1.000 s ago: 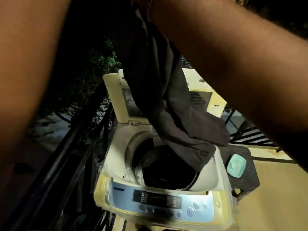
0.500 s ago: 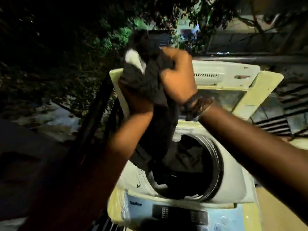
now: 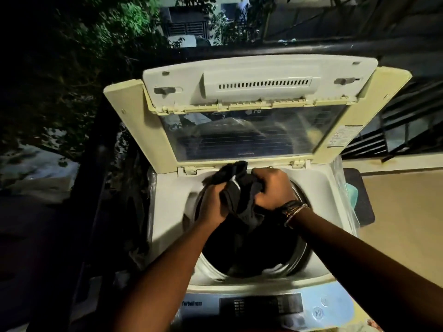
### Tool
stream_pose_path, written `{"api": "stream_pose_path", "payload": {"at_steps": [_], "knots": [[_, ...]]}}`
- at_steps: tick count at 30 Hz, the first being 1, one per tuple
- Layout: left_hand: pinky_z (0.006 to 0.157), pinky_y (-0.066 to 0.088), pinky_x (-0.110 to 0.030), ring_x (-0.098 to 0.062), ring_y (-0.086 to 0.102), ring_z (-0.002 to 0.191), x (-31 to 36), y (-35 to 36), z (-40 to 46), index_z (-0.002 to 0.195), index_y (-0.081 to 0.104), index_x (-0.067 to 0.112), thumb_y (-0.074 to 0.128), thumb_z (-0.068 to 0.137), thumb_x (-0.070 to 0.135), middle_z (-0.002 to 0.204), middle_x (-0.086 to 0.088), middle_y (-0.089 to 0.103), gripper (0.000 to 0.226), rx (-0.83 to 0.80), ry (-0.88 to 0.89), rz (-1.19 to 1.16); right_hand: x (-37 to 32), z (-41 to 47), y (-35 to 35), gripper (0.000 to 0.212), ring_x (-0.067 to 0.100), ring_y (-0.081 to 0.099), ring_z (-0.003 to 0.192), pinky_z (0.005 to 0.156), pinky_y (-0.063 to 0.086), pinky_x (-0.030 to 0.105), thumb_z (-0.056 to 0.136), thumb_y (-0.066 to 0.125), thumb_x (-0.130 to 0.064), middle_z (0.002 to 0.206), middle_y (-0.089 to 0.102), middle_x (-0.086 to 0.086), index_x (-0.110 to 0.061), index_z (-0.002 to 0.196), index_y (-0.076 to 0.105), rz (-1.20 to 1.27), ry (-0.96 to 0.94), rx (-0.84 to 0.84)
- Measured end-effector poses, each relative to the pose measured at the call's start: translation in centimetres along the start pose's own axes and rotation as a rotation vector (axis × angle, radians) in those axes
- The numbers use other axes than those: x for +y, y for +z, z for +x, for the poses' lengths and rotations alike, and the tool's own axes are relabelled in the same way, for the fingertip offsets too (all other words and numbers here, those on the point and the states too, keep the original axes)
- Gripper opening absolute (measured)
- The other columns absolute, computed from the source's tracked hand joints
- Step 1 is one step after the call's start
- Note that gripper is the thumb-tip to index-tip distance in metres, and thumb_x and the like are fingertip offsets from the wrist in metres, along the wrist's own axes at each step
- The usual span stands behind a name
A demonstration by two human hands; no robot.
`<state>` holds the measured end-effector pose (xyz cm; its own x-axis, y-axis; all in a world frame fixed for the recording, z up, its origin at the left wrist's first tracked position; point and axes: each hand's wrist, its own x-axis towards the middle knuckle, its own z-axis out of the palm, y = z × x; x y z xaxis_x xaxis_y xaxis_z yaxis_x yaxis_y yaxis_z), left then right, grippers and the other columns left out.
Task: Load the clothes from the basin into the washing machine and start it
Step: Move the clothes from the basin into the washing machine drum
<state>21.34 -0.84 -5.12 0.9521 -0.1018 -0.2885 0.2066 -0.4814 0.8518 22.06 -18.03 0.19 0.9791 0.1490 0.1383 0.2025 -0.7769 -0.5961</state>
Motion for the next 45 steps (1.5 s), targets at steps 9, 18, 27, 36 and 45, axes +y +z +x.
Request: {"api": "stream_pose_path", "payload": {"at_steps": [9,18,27,36,45], "knots": [[0.060,0.052,-0.049,-0.045,0.063,0.073,-8.7,3.2,3.4,0.079,0.050,0.011,0.050,0.078,0.014,0.072,-0.021,0.062,0.003,-0.132,0.052,0.385,8.9,-2.9,10.1,0.024,0.038,0.064,0.082,0.061,0.041,0.034,0.070,0.052,-0.037,0.082,0.068,0.007,-0.016,0.080,0.055,-0.073,0.272,-0.093],[0.100,0.046,-0.050,-0.047,0.055,0.122,-19.5,9.5,10.2,0.152,0.031,0.010,0.066,0.087,0.015,0.134,-0.029,0.055,0.074,-0.426,-0.077,0.717,16.7,-3.0,23.6,0.085,0.040,0.039,0.137,0.108,0.039,0.055,0.071,0.082,-0.032,0.144,0.040,0.018,-0.010,0.140,0.038,-0.198,0.478,-0.564],[0.121,0.025,-0.054,-0.047,0.023,0.150,-28.8,13.3,12.7,0.157,-0.025,0.018,0.089,0.074,0.031,0.159,-0.036,0.022,0.141,-0.514,-0.311,0.868,22.6,-5.6,33.3,0.121,0.052,0.023,0.142,0.118,0.024,0.060,0.078,0.081,-0.044,0.157,0.017,0.027,-0.016,0.161,-0.002,-0.324,0.399,-0.876],[0.124,0.000,-0.051,-0.045,-0.007,0.154,-34.0,18.5,12.2,0.159,-0.018,0.016,0.046,0.103,0.020,0.165,-0.027,-0.015,0.085,-0.724,-0.264,1.036,25.9,-8.0,39.1,0.078,0.040,0.000,0.153,0.122,0.008,0.051,0.102,0.049,-0.041,0.166,-0.002,0.014,-0.020,0.161,0.003,-0.450,0.314,-0.979],[0.113,0.038,-0.046,-0.041,0.052,0.131,-28.1,14.2,13.6,0.146,0.046,0.005,0.069,0.094,0.026,0.142,-0.025,0.055,0.061,-0.608,-0.154,0.934,24.8,-3.1,33.2,0.080,0.041,0.027,0.149,0.121,0.025,0.050,0.096,0.048,-0.055,0.164,0.022,0.021,-0.020,0.160,0.016,-0.368,0.295,-1.098]]}}
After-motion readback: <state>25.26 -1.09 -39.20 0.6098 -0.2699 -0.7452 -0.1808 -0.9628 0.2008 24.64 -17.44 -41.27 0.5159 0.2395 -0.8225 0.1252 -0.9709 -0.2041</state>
